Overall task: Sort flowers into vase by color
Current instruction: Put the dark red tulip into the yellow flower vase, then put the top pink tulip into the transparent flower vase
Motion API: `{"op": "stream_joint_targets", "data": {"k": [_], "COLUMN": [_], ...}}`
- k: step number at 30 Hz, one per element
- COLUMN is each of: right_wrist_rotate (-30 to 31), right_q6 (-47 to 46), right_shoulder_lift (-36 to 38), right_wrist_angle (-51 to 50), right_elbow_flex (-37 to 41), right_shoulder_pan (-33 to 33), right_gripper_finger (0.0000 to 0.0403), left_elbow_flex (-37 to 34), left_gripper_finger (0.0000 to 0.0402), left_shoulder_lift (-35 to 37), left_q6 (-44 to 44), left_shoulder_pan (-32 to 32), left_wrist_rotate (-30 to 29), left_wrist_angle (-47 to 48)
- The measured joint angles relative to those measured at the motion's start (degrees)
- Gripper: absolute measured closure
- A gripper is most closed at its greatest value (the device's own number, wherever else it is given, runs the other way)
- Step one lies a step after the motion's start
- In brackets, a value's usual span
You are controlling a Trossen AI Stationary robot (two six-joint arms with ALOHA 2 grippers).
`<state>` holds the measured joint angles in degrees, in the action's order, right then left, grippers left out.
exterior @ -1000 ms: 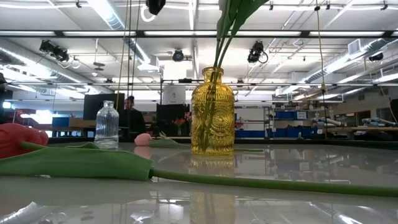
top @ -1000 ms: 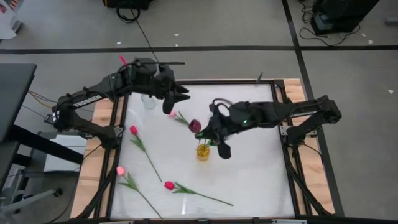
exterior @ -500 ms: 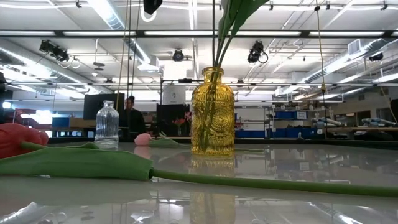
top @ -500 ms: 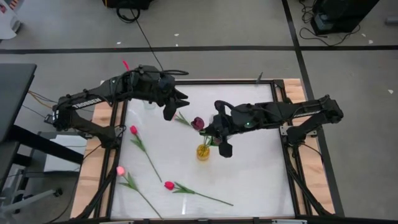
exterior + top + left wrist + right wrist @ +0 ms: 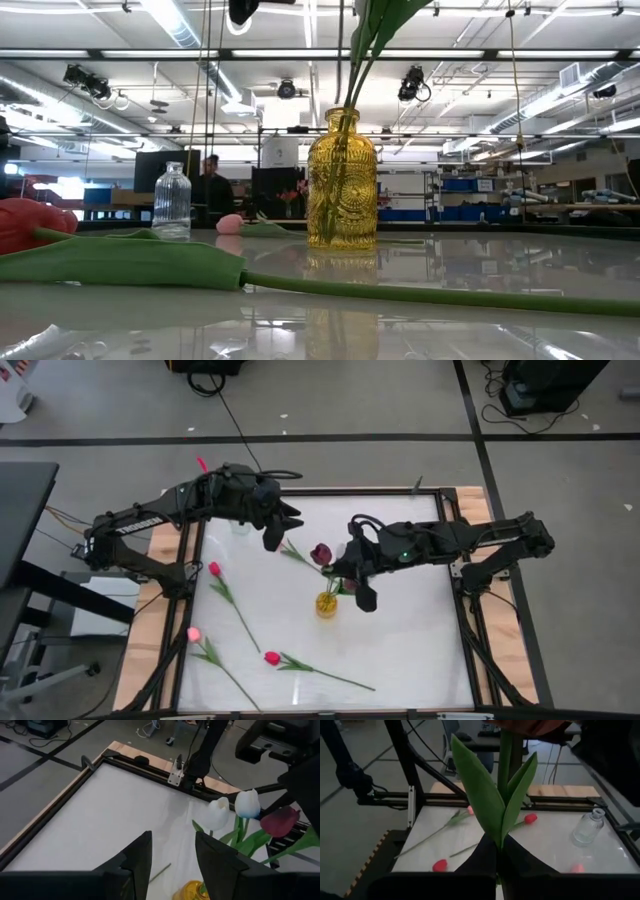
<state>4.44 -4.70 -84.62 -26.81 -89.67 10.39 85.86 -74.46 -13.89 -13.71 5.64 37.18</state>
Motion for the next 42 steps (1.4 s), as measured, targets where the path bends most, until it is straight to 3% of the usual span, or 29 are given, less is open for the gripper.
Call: {"op": "stream_joint_targets", "data": {"k": [15,19,26,34,42], "right_wrist_rotate": [-0.98,-1.08,-5.34,-3.81,-0.01], "right_q6": [1.28,-2.85,-10.20,-15.16,-14.42], "right_shoulder_lift": [-4.39,-6.06,-5.19,-2.05,2.02], "right_wrist_angle": [-2.83,-4.23,-7.27,-6.99,-6.71], "right_elbow_flex": [0.00,0.00,0.05,0.05,0.05], "right_shoulder_pan": [0.04,0.03,-1.17,-1.68,-1.65], "right_gripper_finger": [0.0390,0.0375,0.0282,0.0155,0.0091], "left_elbow_flex": [0.00,0.00,0.00,0.00,0.00], "left_gripper_finger": [0.0246,0.0246,0.0246,0.0246,0.0246], "left_shoulder_lift": [0.00,0.00,0.00,0.00,0.00], "left_q6": [0.06,-0.41,-2.86,-6.31,-11.36], "left_shoulder_pan": [-1.01,-1.01,-1.01,0.08,3.20], "left_wrist_rotate": [-0.03,-0.02,-1.28,-1.70,-6.50], "left_wrist_angle": [0.33,0.67,1.42,2.19,8.28]}}
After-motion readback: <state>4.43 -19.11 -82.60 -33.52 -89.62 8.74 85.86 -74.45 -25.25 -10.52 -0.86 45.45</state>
